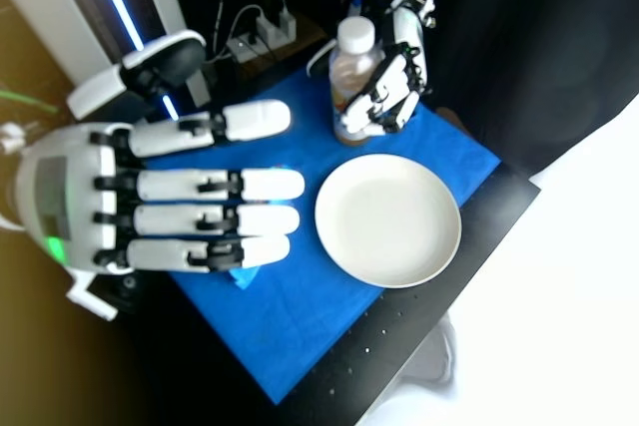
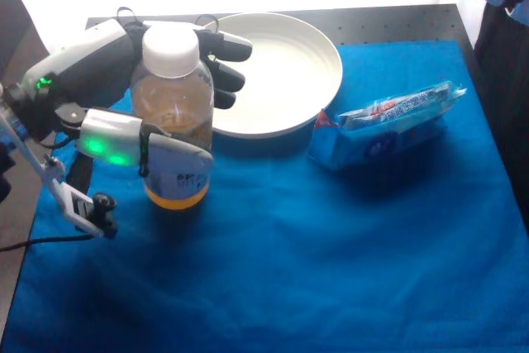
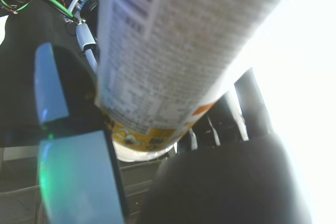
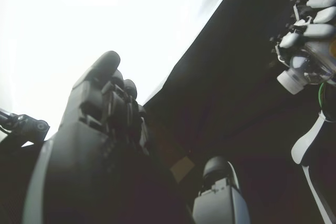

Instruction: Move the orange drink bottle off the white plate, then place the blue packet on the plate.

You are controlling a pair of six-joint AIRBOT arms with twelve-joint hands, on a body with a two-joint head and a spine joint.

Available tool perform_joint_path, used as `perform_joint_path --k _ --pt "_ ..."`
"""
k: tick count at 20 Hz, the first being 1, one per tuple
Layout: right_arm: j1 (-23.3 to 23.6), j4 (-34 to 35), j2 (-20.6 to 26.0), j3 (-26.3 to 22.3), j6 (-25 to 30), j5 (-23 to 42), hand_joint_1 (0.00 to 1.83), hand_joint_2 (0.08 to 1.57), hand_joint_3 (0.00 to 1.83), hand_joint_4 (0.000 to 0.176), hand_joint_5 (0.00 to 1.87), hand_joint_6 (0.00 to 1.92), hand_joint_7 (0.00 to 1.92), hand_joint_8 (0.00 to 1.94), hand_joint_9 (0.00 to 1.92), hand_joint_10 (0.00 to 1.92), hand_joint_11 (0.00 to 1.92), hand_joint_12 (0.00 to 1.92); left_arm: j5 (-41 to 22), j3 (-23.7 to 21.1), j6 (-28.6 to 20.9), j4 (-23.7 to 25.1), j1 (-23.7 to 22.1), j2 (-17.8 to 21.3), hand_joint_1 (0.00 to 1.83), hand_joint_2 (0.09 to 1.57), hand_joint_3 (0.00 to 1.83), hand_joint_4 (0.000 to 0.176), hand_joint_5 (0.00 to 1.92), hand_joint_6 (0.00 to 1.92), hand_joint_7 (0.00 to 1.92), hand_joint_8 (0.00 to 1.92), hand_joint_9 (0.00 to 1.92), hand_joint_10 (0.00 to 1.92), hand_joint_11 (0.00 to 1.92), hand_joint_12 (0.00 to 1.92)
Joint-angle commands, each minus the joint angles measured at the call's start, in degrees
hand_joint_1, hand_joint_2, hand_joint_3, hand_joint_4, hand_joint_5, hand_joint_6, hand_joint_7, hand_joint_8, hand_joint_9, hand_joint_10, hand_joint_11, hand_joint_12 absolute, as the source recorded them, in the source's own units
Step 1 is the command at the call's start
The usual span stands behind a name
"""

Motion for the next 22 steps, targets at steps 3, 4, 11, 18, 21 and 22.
perform_joint_path --k 3,4,11,18,21,22 --pt "0.93 0.73 -0.07 -0.09 0.36 6.76 0.04 0.97 0.0 0.112 0.03 0.0 0.24 0.0 0.17 0.01 0.0 0.93 -7.97 -1.13 -0.79 -2.21 0.35 0.99 1.12 0.92 0.0 0.0 0.62 0.01 0.74 0.08 0.81 0.0 0.22 1.44" --pt "0.93 0.72 -0.07 -0.1 0.36 6.76 0.02 0.97 0.0 0.113 0.02 0.0 0.25 0.0 0.17 0.0 0.0 0.9 -8.2 -1.47 -0.75 -2.21 0.62 1.29 1.04 0.87 0.0 0.0 0.57 0.0 0.68 0.04 0.73 0.0 0.16 1.39" --pt "0.93 0.61 -0.07 -0.23 0.36 6.76 0.01 0.98 0.0 0.104 0.01 0.0 0.22 0.0 0.16 0.0 0.0 0.93 -9.5 -4.64 0.95 -2.21 2.45 4.95 0.91 0.73 0.0 0.122 0.2 0.0 0.26 0.0 0.31 0.01 0.0 1.06" --pt "0.93 0.41 -0.07 -0.44 0.36 6.74 0.18 0.9 0.0 0.081 0.0 0.0 0.05 0.0 0.09 0.0 0.0 1.06 -10.17 -7.06 2.08 -2.2 3.99 9.42 0.71 0.62 0.0 0.176 0.0 0.0 0.0 0.0 0.0 0.0 0.0 0.0" --pt "0.93 0.37 -0.07 -0.54 0.53 6.52 0.25 0.85 0.0 0.169 0.0 0.0 0.0 0.0 0.04 0.01 0.0 0.71 -10.59 -9.02 2.24 -2.03 5.75 12.59 0.7 0.63 0.0 0.176 0.0 0.0 0.0 0.0 0.0 0.0 0.0 0.0" --pt "0.93 0.35 -0.06 -0.54 0.99 6.15 0.3 0.85 0.0 0.175 0.0 0.0 0.0 0.0 0.03 0.0 0.0 0.59 -10.73 -9.65 2.45 -2.03 6.36 13.55 0.7 0.63 0.0 0.176 0.0 0.0 0.0 0.0 0.0 0.0 0.0 0.0"
